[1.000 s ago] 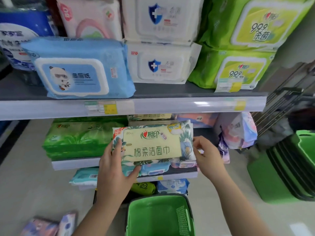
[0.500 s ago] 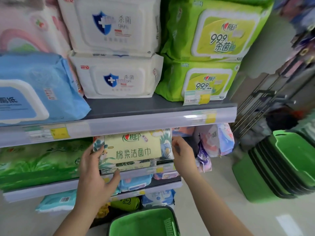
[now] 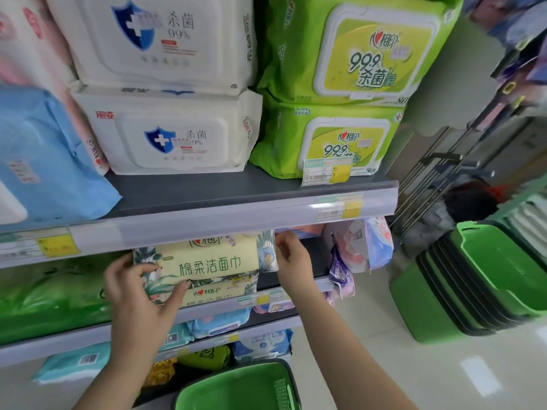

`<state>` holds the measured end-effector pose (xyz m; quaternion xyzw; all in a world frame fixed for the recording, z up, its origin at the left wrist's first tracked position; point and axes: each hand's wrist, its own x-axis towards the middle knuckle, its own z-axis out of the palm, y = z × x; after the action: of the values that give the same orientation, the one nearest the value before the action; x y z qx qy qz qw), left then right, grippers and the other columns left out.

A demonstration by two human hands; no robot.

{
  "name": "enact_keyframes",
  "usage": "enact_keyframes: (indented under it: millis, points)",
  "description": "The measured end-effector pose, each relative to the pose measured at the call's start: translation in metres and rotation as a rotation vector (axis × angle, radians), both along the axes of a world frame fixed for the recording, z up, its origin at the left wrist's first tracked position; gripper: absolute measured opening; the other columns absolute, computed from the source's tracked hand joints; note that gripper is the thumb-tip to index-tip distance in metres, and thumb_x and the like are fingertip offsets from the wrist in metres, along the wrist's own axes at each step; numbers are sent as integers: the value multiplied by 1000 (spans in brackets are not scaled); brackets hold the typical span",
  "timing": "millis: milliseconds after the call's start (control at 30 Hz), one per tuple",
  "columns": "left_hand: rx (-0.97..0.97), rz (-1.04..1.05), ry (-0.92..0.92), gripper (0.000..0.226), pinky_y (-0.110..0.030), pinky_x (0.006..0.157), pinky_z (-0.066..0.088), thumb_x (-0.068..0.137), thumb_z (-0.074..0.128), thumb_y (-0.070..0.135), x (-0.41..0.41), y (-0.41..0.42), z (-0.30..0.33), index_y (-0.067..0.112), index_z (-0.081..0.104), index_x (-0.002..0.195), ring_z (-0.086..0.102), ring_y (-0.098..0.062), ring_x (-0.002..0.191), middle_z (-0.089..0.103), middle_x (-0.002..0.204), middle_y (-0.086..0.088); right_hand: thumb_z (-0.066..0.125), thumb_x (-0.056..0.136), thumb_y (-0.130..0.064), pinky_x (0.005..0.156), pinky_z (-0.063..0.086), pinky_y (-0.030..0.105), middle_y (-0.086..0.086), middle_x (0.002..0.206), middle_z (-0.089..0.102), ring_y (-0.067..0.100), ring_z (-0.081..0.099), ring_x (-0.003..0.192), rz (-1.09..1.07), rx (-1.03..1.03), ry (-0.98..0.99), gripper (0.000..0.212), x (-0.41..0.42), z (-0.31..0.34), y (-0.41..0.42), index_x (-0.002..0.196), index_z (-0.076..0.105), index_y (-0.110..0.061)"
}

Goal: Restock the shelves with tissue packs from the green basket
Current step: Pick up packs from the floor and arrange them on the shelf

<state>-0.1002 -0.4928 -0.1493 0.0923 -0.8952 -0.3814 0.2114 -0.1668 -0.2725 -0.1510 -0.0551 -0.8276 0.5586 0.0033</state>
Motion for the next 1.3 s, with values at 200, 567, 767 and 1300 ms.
enact_keyframes:
  millis: [200,567,767,1300]
  points:
    - [48,18,13,61,-42,93,43,64,79,19,5,5,5,0,46,112,47,-43,111,34,130,-27,45,95,-19,75,47,21,1,91,64,16,57,81,-11,-117,-52,13,8,-1,0,93,58,-20]
    - [376,-11,-187,53,-30,80,40,79,64,43,4,0,1,17,45,121,55,-19,101,57,113,1,60,69,-59,98,47,37,-10,113,63,10,58,109,159,-283,-198,37,27,-12,0,102,58,-43]
    - [518,-9,-148,45,-20,71,41,80,68,26,2,6,6,20,40,114,58,-7,90,58,108,3,66,70,-40,97,48,38,4,111,66,22,62,108,172,-370,-222,45,26,-8,4,108,52,-20]
    - [302,-65,-284,61,-26,95,34,86,64,18,-12,-15,-14,4,29,134,45,-19,115,46,123,-4,59,80,4,82,52,33,4,110,60,17,59,99,166,-80,-217,48,-3,-9,-26,116,35,-16]
